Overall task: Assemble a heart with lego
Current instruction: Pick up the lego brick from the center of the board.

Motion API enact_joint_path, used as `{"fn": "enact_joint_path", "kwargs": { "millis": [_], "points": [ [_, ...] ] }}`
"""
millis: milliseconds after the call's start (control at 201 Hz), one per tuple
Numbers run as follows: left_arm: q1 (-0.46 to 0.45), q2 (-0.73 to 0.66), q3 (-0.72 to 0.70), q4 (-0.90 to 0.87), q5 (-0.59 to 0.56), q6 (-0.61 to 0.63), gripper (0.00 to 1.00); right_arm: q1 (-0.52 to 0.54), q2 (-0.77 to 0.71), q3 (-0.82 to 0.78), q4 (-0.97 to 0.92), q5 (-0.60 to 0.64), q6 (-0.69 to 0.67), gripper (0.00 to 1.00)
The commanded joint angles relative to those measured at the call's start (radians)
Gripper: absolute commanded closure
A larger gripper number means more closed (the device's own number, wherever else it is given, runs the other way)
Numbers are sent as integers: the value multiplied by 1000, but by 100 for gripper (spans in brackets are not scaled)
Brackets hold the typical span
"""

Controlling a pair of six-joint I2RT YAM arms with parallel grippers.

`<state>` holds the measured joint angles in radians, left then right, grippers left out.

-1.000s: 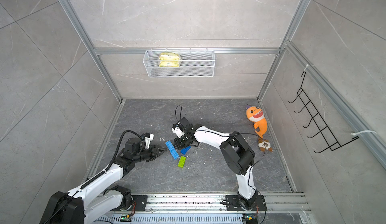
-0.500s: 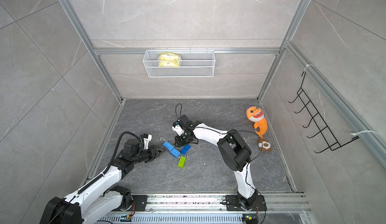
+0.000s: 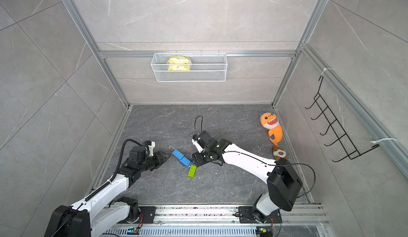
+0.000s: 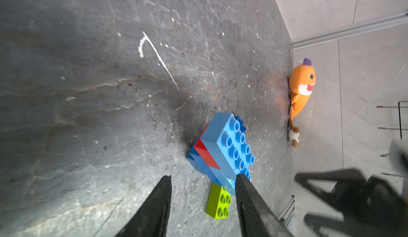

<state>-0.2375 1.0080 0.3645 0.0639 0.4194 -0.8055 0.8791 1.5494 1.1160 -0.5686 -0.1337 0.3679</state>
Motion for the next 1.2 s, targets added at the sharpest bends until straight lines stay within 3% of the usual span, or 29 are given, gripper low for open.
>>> {"fn": "enact_joint_path", "kwargs": {
  "millis": [0, 284, 623, 882, 1041, 1196],
  "points": [
    [41, 6, -4, 68, -5, -17, 49, 64, 29, -76, 22, 65, 156, 36],
    [81, 46, 9, 83, 61, 15, 49, 135, 100, -137, 225, 101, 300, 30],
    [86, 33, -13, 95, 84, 28, 49, 144, 204, -74, 223, 200, 272, 31],
    [87, 14, -9, 63, 91, 43, 49, 147, 241, -46, 254, 178, 275, 31],
    [87, 5, -12, 59, 91, 42, 49, 146, 253, -48, 222, 220, 262, 35],
    [87, 0, -10, 51, 91, 43, 49, 144, 237, -68, 181, 264, 251, 46]
  ]
}}
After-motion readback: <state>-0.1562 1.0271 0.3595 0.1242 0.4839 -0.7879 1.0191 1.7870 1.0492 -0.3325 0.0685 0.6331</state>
